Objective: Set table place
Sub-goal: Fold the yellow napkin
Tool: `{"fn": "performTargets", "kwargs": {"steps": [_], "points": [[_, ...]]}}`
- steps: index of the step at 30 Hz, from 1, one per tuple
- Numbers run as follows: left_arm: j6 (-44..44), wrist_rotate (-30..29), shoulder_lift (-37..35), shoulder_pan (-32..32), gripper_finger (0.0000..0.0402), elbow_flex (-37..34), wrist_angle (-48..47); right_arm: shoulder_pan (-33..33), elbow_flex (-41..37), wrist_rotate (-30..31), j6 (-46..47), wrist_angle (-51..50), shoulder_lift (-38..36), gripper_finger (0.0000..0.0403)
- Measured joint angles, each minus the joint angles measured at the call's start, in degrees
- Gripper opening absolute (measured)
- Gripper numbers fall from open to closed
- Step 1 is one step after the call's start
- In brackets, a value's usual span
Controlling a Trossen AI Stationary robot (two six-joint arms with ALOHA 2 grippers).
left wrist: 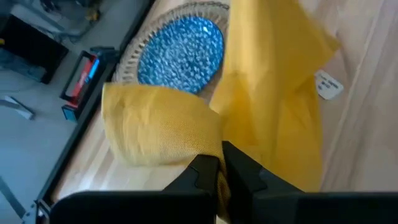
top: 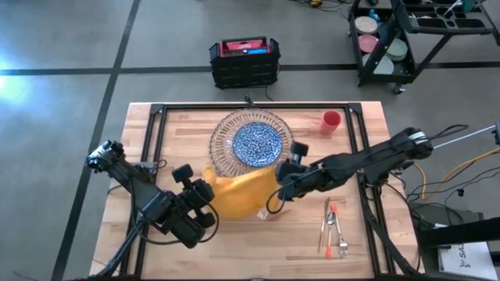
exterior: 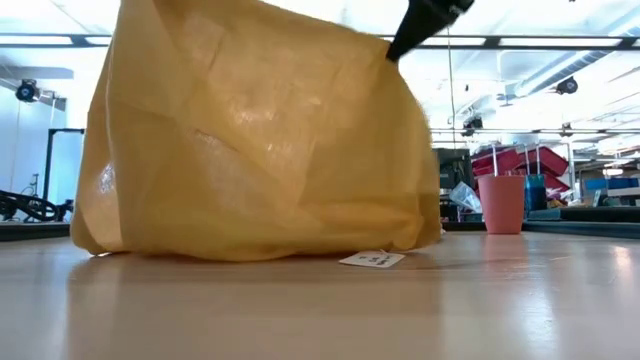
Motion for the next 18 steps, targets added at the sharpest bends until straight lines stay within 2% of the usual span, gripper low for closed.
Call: {"fn": "performTargets", "kwargs": {"steps": [6,10,18], "points": [[0.29,-1.95,-3.33,0.62,0.0,-0.35,-0.07,0.02,7.56,6.86,-0.11,-10.25,0.0,0.0],[4.07,-2.58,-6.64,0.84,0.0,-0.35,0.05,0.15,12.91,11.76,-0.83,-16.03,0.01,0.0],[11.01,-3.54,-15.7,4.31,0.0,-0.35,0.18,-0.09,23.12,15.55,-6.48,-20.62,0.06,0.0]]}}
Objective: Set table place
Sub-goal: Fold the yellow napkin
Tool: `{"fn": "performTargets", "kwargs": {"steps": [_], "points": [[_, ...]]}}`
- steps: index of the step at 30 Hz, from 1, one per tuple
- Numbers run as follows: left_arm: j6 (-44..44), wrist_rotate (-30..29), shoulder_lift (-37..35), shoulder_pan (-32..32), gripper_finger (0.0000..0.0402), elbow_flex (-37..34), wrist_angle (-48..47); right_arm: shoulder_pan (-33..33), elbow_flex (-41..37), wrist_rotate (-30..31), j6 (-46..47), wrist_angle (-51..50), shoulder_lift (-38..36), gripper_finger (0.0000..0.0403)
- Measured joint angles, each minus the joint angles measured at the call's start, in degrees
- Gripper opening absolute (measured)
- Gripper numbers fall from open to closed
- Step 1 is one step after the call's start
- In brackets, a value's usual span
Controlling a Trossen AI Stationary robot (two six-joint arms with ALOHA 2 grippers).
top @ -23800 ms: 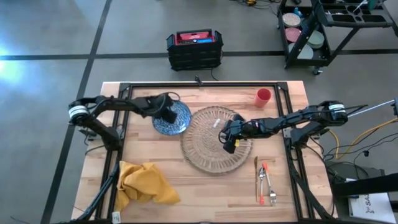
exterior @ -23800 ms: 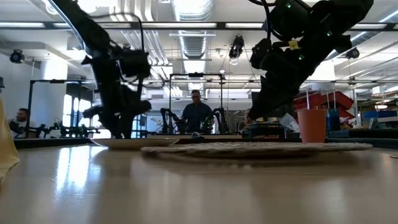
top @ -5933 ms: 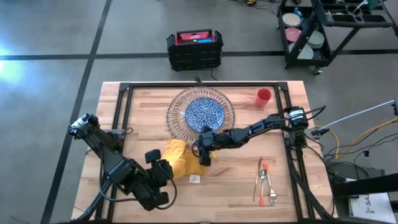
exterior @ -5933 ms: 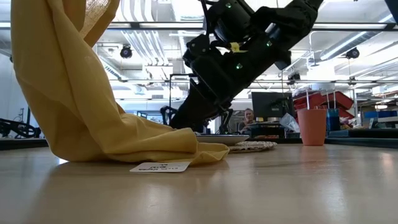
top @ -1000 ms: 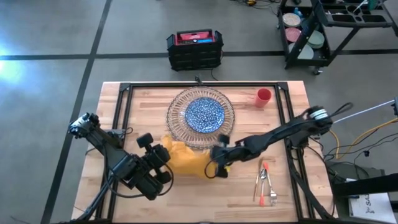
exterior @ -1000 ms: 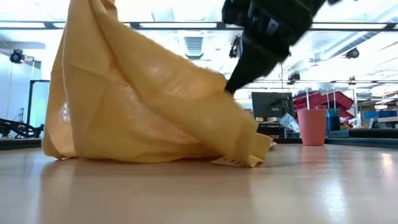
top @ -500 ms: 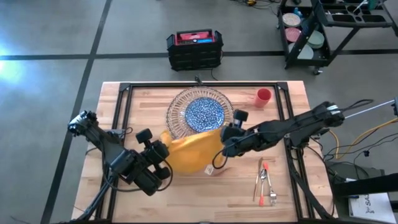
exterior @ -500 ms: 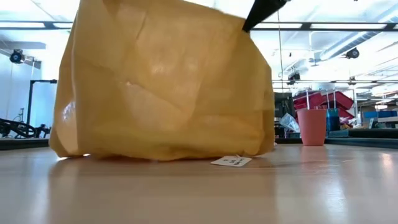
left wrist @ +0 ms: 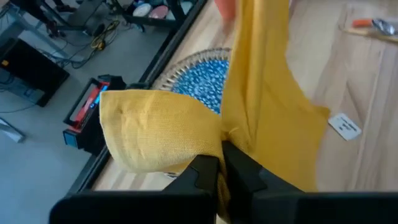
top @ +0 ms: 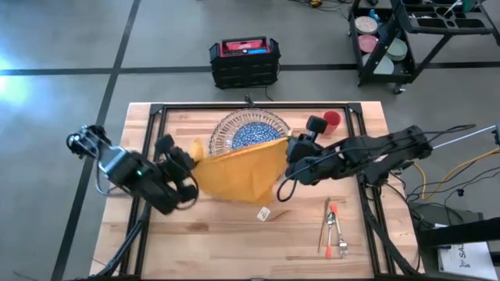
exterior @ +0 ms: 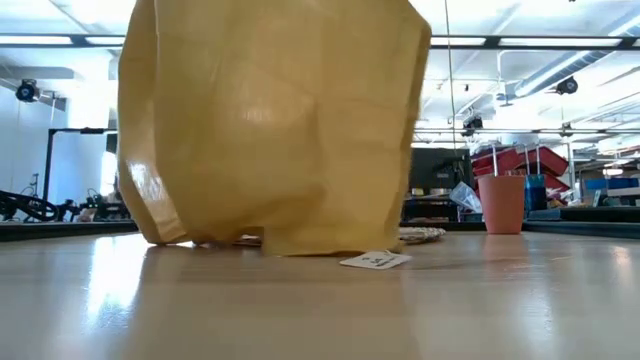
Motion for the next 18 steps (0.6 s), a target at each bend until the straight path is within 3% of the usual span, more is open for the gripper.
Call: {"fn": "performTargets", "kwargs": {"steps": [4,10,14,18], "points": [[6.39,0.65,-3.9,1.76,0.0,1.52,-0.13,-0.25,7.1,4.42,-6.2,-2.79,0.07,0.0],[11.08,0.6,-6.64,3.22,0.0,11.1,0.23,-1.03,18.96,2.38,-11.3,-2.95,0.59,0.0],[10.57,1.49,-6.34,3.14,0.0,15.24,0.38,-1.01,21.04,0.76,-7.27,-8.39,1.7,0.0],[4.74,11.81,-4.49,3.09,0.0,13.96,1.28,-0.87,20.44,0.11,1.55,-18.25,4.07,0.0]]}}
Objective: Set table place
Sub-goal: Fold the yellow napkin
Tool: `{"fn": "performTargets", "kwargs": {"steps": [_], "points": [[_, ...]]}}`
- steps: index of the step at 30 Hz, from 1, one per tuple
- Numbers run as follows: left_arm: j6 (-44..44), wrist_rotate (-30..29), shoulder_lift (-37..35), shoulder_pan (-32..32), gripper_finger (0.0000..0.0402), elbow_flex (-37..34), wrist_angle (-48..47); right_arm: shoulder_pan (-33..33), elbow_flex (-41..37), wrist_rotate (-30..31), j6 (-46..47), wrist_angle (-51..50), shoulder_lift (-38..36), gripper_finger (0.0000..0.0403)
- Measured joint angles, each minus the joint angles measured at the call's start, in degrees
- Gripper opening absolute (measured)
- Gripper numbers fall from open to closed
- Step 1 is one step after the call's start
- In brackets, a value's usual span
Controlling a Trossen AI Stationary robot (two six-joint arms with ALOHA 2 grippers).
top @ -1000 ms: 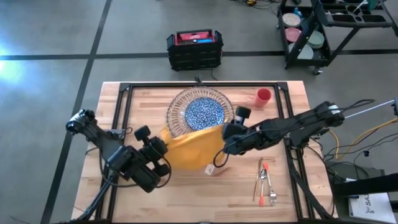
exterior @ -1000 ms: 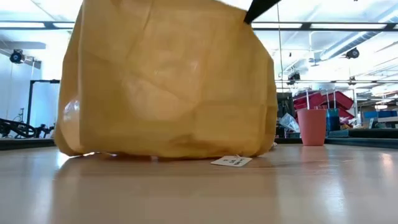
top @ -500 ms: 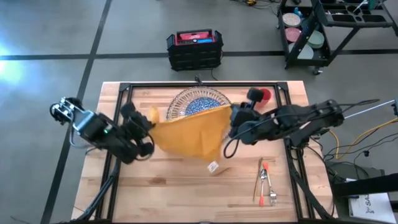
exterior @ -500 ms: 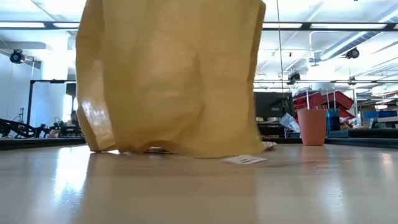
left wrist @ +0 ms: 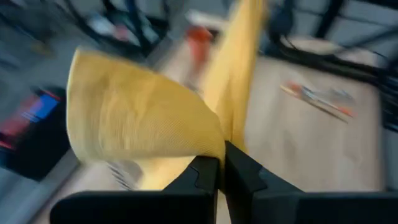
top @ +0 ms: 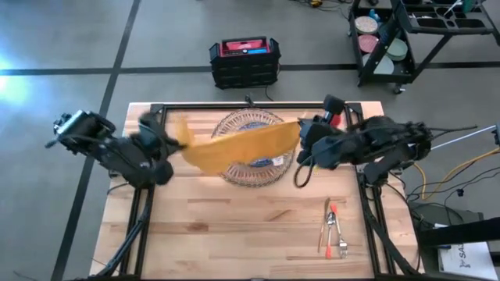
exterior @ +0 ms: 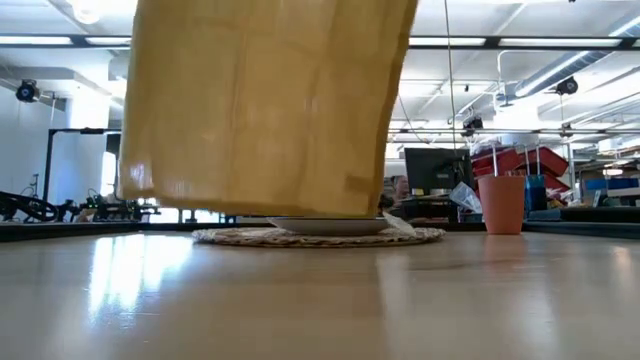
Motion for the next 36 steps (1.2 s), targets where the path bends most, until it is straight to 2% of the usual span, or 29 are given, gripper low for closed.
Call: {"fn": "performTargets", "kwargs": {"steps": [3,10,14,19,22,27,36], "points": [[-4.68,5.9,2.89,-0.09,0.0,-2.82,-0.22,0.6,-0.5,-1.62,6.43,-4.02,2.34,0.0],[-18.62,17.03,10.95,-4.3,0.0,-14.27,2.56,8.95,-2.74,-17.93,15.64,-3.95,3.95,0.0],[-22.25,21.19,15.41,-7.82,0.0,-19.23,11.76,15.41,-4.08,-23.52,23.05,-3.64,4.92,0.0],[-21.77,24.25,19.71,-11.48,0.0,-22.29,29.37,21.79,-6.77,-29.57,31.27,-4.06,7.63,0.0],[-19.78,25.35,21.87,-13.15,0.0,-22.29,34.63,22.09,-11.17,-30.68,34.83,-3.4,10.58,0.0],[-19.87,25.35,24.37,-14.43,0.0,-23.2,35.09,19.86,-19.14,-32.36,34.55,0.14,14.67,0.0],[-24.36,25.16,23.81,-14.69,0.0,-30.45,33.92,12.39,-27.19,-33.21,24.32,12.94,15.4,0.0]]}}
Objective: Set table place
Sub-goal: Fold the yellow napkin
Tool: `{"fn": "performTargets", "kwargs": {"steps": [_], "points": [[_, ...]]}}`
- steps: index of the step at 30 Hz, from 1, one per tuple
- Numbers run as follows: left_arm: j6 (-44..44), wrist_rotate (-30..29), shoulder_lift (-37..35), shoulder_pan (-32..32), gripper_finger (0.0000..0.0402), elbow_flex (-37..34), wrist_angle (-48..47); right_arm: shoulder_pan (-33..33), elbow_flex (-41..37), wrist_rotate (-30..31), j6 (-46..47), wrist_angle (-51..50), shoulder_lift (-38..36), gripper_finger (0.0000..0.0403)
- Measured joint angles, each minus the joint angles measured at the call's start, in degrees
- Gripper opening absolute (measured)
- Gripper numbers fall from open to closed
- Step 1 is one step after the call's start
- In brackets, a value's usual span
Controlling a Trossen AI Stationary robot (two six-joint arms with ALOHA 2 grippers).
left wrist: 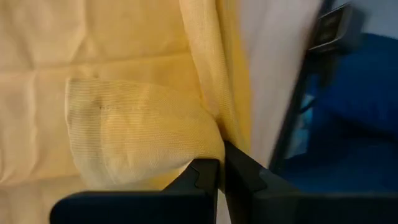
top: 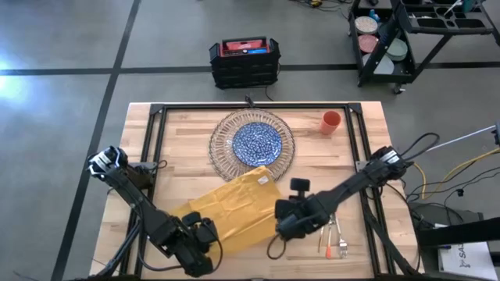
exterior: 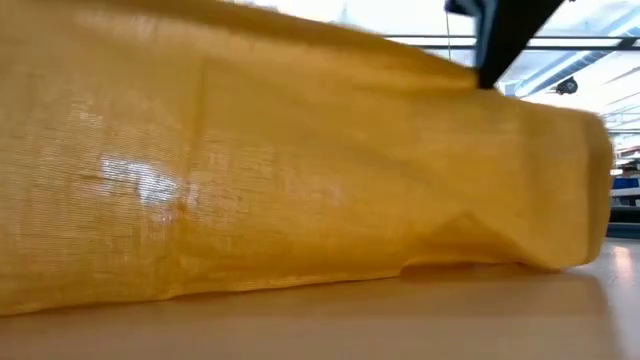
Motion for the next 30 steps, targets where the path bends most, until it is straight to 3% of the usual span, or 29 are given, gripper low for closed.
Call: {"fn": "performTargets", "kwargs": {"steps": [14,25,30], "points": [[-15.33,-1.13,-0.16,-1.04,0.0,-5.43,-11.13,-13.89,-0.98,-0.68,-20.57,11.99,-0.03,0.0],[-22.32,-0.09,-0.21,-1.51,0.0,-10.3,-12.69,-20.11,-7.28,-11.66,-30.62,25.77,0.34,0.0],[-23.38,-0.84,-0.21,-1.46,0.0,-13.13,-14.07,-22.5,-9.28,-12.01,-31.64,28.8,0.34,0.0]]}}
